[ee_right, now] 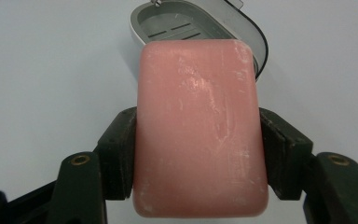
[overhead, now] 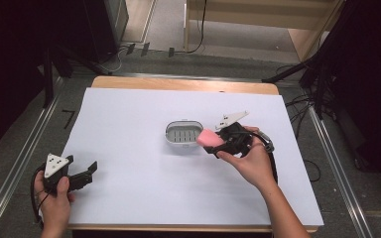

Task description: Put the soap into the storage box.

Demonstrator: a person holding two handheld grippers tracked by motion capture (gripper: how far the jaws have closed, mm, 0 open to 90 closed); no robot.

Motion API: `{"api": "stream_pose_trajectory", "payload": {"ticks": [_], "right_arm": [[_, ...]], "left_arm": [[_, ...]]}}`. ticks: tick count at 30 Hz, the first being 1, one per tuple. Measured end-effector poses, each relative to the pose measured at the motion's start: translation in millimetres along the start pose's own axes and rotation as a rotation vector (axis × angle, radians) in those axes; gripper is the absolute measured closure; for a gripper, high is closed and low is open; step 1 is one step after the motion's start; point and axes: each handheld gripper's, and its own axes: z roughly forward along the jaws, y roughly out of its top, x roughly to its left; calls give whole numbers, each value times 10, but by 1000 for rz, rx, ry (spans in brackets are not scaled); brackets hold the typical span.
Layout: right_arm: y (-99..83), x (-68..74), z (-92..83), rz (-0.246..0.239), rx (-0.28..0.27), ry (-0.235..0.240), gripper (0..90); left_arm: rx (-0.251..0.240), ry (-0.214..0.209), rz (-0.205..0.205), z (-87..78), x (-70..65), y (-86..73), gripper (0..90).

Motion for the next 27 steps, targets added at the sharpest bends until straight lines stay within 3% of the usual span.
{"api": "stream_pose_trajectory", "payload": {"ticks": [8, 16, 27], "right_arm": [[105, -27, 66, -20, 5, 16, 385], [220, -72, 152, -80, -14, 43, 385], [339, -149, 282, -98, 9, 46, 385]], "left_arm": [[1, 0, -1, 1, 0, 1, 139], [0, -2, -2, 3, 4, 0, 139], [0, -6, -3, 4, 6, 0, 139]]}}
